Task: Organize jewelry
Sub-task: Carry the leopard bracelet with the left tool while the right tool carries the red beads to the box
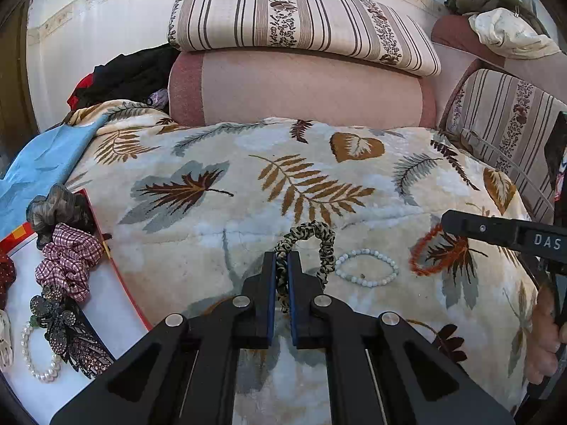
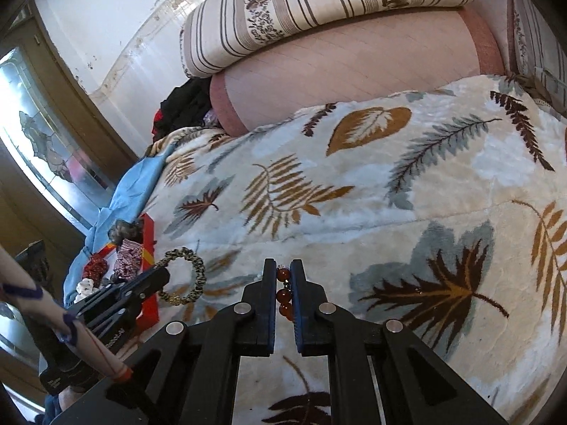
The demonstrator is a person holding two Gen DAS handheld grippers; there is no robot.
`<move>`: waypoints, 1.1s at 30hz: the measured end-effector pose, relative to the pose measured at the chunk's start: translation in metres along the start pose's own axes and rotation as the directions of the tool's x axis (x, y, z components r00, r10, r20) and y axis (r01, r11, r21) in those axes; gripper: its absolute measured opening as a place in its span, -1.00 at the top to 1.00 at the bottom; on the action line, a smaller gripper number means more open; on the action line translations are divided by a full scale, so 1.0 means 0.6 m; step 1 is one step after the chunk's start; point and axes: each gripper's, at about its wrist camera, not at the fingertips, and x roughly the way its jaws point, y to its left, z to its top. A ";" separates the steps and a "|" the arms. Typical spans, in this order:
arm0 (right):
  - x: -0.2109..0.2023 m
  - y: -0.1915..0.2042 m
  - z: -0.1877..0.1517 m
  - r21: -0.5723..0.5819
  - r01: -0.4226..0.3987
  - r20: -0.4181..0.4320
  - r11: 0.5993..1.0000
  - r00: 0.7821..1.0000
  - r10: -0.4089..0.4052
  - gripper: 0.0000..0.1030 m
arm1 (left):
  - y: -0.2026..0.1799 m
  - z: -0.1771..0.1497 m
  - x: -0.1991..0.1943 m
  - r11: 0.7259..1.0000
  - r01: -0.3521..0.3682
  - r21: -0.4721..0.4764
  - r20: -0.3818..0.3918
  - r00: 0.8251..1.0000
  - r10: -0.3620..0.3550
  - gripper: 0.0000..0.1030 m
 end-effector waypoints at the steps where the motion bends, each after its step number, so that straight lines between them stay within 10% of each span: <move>1: -0.001 0.000 0.000 0.001 -0.005 0.001 1.000 1.000 0.005 0.84 | 0.000 0.000 0.000 1.000 -0.003 0.001 0.001 1.000 0.003 0.89; 33: -0.009 0.037 -0.013 -0.048 -0.061 -0.005 0.997 0.998 0.061 0.84 | 0.004 -0.006 -0.020 0.999 -0.034 0.036 0.020 0.999 0.034 0.88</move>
